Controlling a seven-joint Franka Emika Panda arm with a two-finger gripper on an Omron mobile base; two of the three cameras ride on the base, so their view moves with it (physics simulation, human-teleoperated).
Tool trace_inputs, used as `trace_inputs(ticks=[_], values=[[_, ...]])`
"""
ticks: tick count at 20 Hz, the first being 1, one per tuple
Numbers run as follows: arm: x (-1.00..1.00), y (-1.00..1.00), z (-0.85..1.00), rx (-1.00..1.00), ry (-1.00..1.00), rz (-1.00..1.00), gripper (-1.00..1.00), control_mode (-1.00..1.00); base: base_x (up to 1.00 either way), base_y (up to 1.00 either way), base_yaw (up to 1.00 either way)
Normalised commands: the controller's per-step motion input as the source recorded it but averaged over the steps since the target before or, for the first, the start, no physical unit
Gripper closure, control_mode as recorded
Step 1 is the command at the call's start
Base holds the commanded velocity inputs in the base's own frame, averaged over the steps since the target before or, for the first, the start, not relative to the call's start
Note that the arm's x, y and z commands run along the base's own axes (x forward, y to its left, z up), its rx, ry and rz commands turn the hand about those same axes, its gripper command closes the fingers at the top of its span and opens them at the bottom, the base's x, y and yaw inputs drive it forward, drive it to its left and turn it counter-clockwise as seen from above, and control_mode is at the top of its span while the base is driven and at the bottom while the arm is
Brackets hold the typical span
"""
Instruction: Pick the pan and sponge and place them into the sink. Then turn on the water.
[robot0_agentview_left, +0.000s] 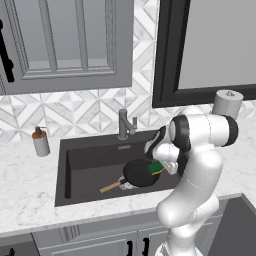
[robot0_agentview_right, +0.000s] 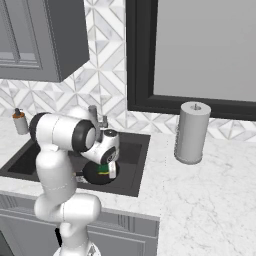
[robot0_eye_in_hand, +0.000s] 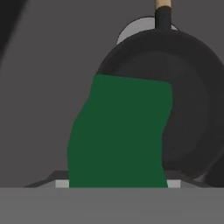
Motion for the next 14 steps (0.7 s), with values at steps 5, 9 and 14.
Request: trace_inputs(ticks=[5, 9, 14], values=[[0.34, 0.0, -0.36, 0.01, -0.14, 0.0, 1.0, -1.0, 0.0, 0.0, 0.0], [0.2, 0.0, -0.31, 0.05, -0.19, 0.0, 1.0, -1.0, 0.0, 0.0, 0.0], [0.03, 0.01, -0.42, 0.06, -0.17, 0.0, 1.0, -1.0, 0.0, 0.0, 0.0]])
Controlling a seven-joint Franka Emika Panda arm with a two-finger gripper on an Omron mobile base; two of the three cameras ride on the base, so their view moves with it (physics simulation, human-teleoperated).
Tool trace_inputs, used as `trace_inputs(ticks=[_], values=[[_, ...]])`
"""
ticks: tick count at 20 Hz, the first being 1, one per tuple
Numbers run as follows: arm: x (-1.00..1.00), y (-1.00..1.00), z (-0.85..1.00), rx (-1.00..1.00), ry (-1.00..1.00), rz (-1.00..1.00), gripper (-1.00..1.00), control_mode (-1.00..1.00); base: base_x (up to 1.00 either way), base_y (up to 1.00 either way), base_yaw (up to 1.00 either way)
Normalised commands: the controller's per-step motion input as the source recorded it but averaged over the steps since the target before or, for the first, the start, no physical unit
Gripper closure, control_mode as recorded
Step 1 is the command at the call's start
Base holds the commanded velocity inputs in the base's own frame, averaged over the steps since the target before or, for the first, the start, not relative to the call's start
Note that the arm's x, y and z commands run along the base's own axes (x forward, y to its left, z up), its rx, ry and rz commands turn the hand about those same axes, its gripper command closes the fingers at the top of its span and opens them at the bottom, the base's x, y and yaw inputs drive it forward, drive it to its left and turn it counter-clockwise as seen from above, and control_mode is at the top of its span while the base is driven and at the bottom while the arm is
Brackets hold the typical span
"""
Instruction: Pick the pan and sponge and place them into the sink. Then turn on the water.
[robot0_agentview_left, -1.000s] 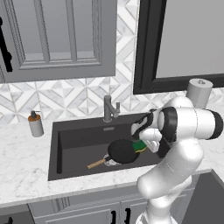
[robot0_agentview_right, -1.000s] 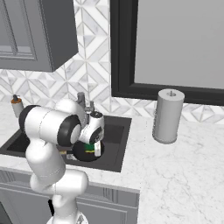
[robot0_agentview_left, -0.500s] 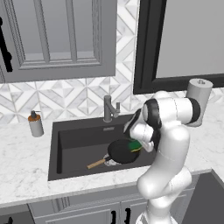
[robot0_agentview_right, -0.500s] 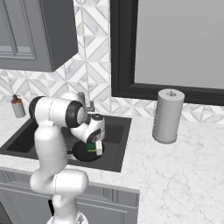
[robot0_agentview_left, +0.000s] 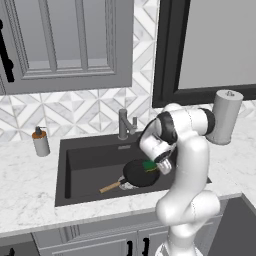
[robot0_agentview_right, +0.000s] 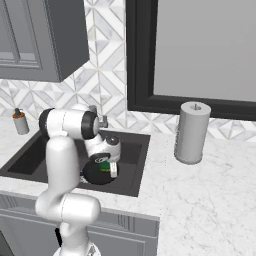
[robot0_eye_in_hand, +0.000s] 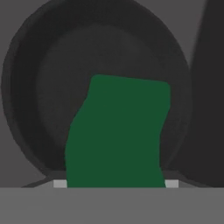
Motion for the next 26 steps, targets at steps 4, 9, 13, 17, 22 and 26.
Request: trace_inputs(ticks=[4, 9, 13, 17, 22, 26], values=[[0.0, 0.0, -0.5, 0.05, -0.11, 0.0, 1.0, -1.0, 0.0, 0.0, 0.0], [0.0, 0.0, -0.48, 0.04, -0.11, 0.01, 1.0, -1.0, 0.0, 0.0, 0.0], [0.0, 0.0, -0.33, 0.03, -0.14, 0.0, 1.0, -1.0, 0.0, 0.0, 0.0], [0.0, 0.0, -0.22, 0.02, -0.2, 0.0, 1.0, -1.0, 0.0, 0.0, 0.0], [-0.09, 0.0, -0.05, 0.01, -0.32, 0.02, -1.0, -1.0, 0.0, 0.0, 0.0], [-0.16, 0.0, 0.0, 0.03, -0.34, 0.13, -1.0, -1.0, 0.0, 0.0, 0.0]])
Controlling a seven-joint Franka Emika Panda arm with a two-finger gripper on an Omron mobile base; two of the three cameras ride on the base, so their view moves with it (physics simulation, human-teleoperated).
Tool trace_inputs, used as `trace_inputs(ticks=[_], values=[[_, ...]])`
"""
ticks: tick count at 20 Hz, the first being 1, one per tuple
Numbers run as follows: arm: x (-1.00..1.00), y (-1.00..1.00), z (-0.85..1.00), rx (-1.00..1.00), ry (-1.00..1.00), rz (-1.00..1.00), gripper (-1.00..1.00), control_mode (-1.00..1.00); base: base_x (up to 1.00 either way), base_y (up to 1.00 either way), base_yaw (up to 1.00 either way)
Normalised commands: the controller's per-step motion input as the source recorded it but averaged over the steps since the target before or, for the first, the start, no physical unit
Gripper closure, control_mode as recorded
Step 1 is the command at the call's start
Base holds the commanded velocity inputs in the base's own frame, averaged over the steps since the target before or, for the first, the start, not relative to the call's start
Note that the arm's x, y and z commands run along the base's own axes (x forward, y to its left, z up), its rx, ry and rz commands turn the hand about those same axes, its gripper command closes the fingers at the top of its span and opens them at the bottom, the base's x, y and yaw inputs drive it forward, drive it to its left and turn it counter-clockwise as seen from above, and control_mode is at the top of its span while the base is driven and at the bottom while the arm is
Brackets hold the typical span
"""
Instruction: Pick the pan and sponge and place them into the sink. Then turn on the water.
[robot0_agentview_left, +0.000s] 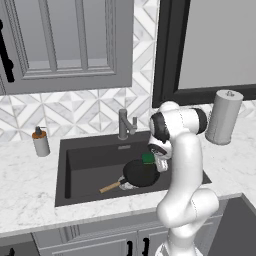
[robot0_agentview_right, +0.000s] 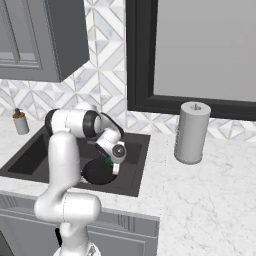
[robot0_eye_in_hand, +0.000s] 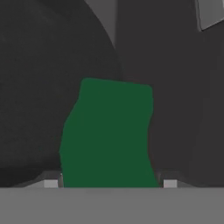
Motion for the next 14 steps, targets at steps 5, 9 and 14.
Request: trace_inputs(ticks=[5, 9, 14], values=[[-0.13, 0.0, 0.0, 0.0, -0.19, 0.17, -1.0, -1.0, 0.0, 0.0, 0.0], [-0.42, 0.0, 0.05, 0.0, -0.1, 0.23, -1.0, -1.0, 0.0, 0.0, 0.0], [-0.69, 0.0, 0.36, 0.0, -0.13, 0.22, -1.0, -1.0, 0.0, 0.0, 0.0]])
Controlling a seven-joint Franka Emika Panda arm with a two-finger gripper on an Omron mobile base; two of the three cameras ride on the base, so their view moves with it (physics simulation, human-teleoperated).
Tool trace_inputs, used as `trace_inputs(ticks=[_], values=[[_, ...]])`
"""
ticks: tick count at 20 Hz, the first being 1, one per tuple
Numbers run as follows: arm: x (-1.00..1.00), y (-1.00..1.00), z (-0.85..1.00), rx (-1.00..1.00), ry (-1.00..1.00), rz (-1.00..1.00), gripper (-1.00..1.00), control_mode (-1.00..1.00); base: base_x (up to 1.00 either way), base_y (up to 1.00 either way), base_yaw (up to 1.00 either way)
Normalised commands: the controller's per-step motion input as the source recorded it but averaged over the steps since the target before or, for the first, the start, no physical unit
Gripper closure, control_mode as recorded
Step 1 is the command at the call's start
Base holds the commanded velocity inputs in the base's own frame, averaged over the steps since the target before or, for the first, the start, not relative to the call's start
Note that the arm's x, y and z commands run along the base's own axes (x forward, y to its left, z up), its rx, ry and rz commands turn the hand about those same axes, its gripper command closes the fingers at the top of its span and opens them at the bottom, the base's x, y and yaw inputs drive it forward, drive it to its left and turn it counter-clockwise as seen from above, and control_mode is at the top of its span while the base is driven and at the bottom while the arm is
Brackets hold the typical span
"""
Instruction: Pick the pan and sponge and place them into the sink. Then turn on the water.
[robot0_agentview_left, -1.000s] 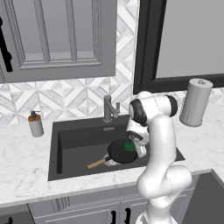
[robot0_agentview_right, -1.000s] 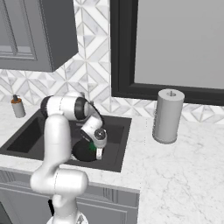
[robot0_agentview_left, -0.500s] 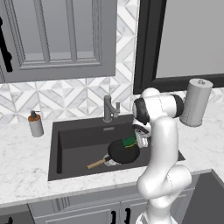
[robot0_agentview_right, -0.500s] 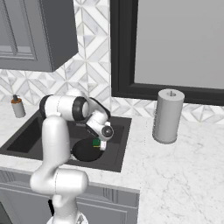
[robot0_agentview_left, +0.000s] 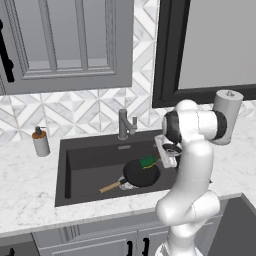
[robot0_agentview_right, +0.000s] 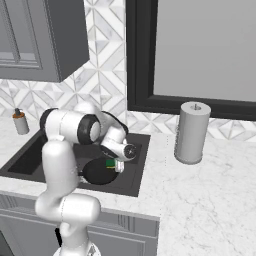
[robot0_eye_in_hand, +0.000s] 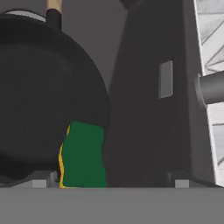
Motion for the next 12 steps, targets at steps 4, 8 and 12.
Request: trace_inputs(ticks=[4, 8, 12], values=[[-0.59, 0.0, 0.67, 0.0, -0.18, 0.24, -1.0, -1.0, 0.0, 0.0, 0.0], [-0.59, 0.01, 0.76, 0.0, -0.32, 0.1, -1.0, -1.0, 0.0, 0.0, 0.0], [-0.59, 0.01, 0.66, 0.0, -0.42, 0.0, -1.0, -1.0, 0.0, 0.0, 0.0]])
